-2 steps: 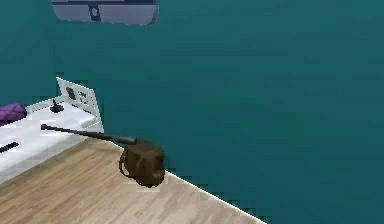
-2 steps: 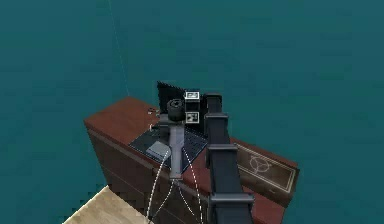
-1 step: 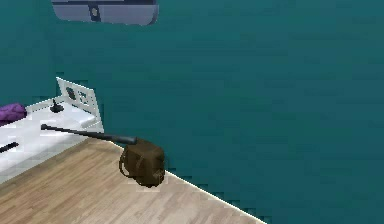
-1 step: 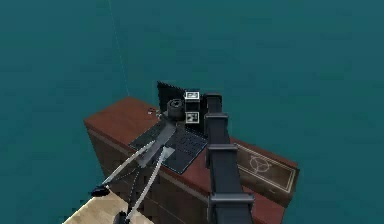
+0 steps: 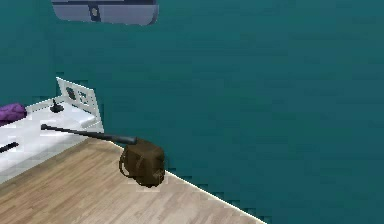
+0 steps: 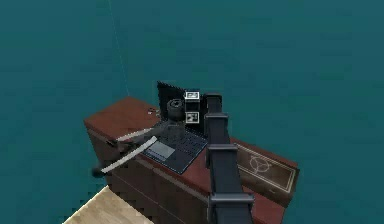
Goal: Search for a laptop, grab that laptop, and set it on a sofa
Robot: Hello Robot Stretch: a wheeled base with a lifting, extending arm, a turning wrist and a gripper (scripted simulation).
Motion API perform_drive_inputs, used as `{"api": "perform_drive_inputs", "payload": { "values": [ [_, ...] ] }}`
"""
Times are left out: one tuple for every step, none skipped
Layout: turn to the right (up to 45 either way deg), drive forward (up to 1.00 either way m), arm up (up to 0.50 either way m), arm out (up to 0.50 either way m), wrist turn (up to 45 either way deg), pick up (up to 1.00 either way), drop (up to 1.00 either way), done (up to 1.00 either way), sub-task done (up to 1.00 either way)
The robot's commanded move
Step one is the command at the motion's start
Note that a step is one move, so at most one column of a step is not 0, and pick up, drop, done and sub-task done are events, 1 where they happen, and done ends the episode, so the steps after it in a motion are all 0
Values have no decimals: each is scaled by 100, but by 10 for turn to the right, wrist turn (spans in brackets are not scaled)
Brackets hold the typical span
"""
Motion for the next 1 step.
{"api": "perform_drive_inputs", "payload": {
  "values": [
    [0,0,0,0,450,0,0,0,0]
  ]
}}
